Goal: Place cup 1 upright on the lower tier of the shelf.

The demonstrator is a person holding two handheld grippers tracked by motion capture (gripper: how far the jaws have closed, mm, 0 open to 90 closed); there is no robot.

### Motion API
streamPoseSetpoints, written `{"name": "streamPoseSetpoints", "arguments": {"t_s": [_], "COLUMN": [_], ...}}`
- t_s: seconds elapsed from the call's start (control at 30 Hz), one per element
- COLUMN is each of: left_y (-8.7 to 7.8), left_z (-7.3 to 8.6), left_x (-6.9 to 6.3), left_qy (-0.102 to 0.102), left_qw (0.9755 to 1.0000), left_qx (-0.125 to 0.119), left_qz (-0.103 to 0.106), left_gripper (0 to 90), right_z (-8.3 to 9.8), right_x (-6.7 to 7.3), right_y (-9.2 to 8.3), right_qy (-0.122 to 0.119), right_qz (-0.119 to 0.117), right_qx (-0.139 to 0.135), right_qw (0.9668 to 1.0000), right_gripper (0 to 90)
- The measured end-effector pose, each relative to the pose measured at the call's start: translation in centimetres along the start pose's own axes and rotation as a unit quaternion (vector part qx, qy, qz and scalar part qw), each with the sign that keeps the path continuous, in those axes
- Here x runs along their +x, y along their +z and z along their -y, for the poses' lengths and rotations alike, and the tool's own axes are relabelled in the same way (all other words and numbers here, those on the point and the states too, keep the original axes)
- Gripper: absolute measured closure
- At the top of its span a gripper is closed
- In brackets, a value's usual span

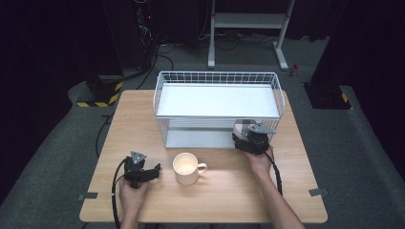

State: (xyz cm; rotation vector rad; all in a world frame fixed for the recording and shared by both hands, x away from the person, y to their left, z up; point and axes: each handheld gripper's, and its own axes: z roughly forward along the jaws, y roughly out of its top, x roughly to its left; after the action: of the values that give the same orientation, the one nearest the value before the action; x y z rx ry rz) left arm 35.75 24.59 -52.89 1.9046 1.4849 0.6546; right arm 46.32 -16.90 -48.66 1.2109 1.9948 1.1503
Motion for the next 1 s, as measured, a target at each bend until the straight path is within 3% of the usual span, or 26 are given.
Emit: {"name": "streamPoseSetpoints", "arguments": {"t_s": [0.23, 0.8, 1.0], "left_y": [0.0, 0.0, 0.0], "left_z": [0.0, 0.0, 0.0], "left_x": [0.0, 0.0, 0.0], "left_qy": [0.0, 0.0, 0.0], "left_qw": [1.0, 1.0, 1.0], "left_qx": [0.0, 0.0, 0.0], "left_qz": [0.0, 0.0, 0.0], "left_gripper": [16.8, 16.8, 16.8], "right_z": [0.1, 0.9, 1.4], "right_x": [0.1, -0.1, -0.3], "right_y": [-0.1, -1.1, -1.4], "right_qy": [0.008, 0.014, 0.004], "right_qz": [0.0, -0.001, -0.001], "right_qx": [0.019, 0.03, 0.034], "right_qw": [0.9998, 0.9994, 0.9994], "right_gripper": [14.3, 14.4, 15.5]}}
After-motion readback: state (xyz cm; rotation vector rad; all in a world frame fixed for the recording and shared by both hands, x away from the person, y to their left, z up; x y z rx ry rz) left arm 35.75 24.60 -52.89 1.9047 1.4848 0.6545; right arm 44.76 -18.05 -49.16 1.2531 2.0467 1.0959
